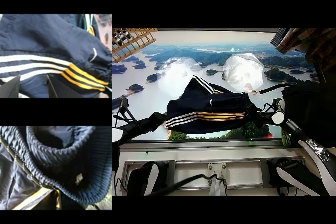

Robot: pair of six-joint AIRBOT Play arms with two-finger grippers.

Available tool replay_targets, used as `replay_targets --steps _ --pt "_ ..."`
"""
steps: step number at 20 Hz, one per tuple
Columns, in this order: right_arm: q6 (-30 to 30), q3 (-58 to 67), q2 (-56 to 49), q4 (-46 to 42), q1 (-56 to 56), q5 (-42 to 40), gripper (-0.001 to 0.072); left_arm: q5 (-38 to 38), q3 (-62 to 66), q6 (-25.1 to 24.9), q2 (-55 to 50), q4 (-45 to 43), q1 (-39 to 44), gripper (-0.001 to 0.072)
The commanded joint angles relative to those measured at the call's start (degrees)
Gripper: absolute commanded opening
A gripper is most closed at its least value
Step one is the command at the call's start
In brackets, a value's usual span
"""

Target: Fold the clothes and pants, and hang the long-sleeved shirts on hangers.

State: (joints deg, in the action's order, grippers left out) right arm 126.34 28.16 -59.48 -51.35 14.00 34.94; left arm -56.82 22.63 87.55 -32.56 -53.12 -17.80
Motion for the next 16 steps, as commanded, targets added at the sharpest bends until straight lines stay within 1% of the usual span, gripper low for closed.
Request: replay_targets --steps 1,2,5,6,8,9,10,12,16 --pt "-4.2 0.0 0.0 0.1 0.0 2.7 0.0036 -3.1 0.0 2.6 0.0 -5.8 0.0 0.0334" --pt "-5.6 0.0 0.0 0.0 0.0 3.1 0.0036 -4.9 0.0 4.9 0.0 -7.2 -0.1 0.0337" --pt "-7.6 0.0 0.0 0.0 0.0 2.6 0.0033 -7.8 -0.2 5.3 0.0 -9.0 -0.1 0.0357" --pt "-8.1 0.0 0.0 0.0 0.0 2.5 0.0033 -7.7 -0.5 6.4 0.0 -10.0 -0.1 0.0358" --pt "-9.8 0.0 0.0 0.0 0.0 2.7 0.0033 -5.9 -1.8 9.0 -0.1 -11.7 -0.1 0.0383" --pt "-10.6 0.0 0.0 0.0 0.0 2.8 0.0033 -4.4 -2.6 10.3 -0.5 -11.9 -0.1 0.0416" --pt "-10.6 0.0 0.0 -0.1 0.0 3.0 0.0033 -3.2 -3.1 11.4 -1.4 -11.7 -0.1 0.0416" --pt "-10.6 0.0 0.0 0.0 0.0 3.0 0.0033 -0.6 -3.4 11.7 -4.4 -10.2 -0.1 0.0416" --pt "-11.1 0.0 0.0 0.0 0.0 3.0 0.0033 5.9 -3.4 10.5 -12.4 -1.7 0.0 0.0417"
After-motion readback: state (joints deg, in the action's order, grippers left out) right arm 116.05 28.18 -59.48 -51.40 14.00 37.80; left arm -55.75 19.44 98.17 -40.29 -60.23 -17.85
